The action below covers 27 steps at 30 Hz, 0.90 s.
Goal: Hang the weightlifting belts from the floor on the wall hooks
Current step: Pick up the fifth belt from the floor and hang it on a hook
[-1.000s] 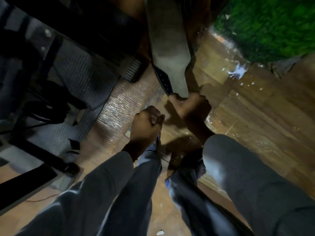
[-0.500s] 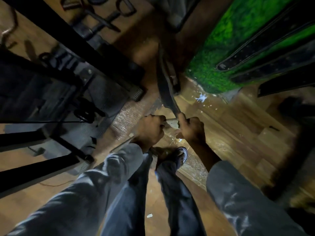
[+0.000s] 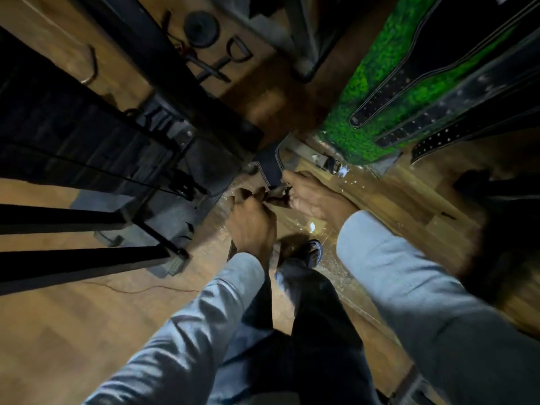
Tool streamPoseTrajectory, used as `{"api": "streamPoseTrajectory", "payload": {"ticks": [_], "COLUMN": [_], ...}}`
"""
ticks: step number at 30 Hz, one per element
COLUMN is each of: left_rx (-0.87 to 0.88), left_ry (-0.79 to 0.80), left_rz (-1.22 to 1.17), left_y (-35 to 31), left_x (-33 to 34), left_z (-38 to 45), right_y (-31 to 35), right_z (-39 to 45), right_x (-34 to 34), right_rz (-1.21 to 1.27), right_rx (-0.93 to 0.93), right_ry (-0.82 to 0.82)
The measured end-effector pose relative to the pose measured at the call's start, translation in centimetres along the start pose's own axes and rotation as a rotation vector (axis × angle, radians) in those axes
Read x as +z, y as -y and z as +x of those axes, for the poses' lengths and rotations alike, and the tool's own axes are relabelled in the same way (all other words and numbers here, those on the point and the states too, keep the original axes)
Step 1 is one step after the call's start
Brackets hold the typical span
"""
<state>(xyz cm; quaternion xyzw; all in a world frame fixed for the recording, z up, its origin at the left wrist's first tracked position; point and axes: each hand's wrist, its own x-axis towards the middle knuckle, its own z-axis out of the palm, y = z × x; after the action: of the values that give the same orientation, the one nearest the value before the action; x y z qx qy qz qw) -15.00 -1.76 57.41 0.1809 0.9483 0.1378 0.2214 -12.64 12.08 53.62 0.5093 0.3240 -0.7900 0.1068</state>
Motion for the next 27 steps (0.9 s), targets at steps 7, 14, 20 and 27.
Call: {"api": "streamPoseTrajectory", "payload": {"ticks": [7, 14, 20, 27], "left_rx": [-0.072, 0.252, -0.126, 0.036], "left_ry": [-0.200, 0.031, 0.835, 0.885], "left_rz": [-0.347, -1.137, -1.521, -1.149], "left_y": [-1.4, -2.8, -8.7, -13.0], "left_x": [-3.7, -9.1, -19.3, -22.0], "left_z": [-3.0, -2.2, 4.2, 8.7], "right_y": [3.5, 10.7, 12.3, 9.1], "right_z": [-5.4, -14.5, -21.0, -24.4], "right_x": [7.4, 6.5, 2.7, 0.7], "right_rz": [0.169, 0.013, -0.041, -0.272], "right_rx": [-0.138, -0.420, -0.543, -0.516], "right_ry": [0.093, 0.206, 0.205, 0.252]}}
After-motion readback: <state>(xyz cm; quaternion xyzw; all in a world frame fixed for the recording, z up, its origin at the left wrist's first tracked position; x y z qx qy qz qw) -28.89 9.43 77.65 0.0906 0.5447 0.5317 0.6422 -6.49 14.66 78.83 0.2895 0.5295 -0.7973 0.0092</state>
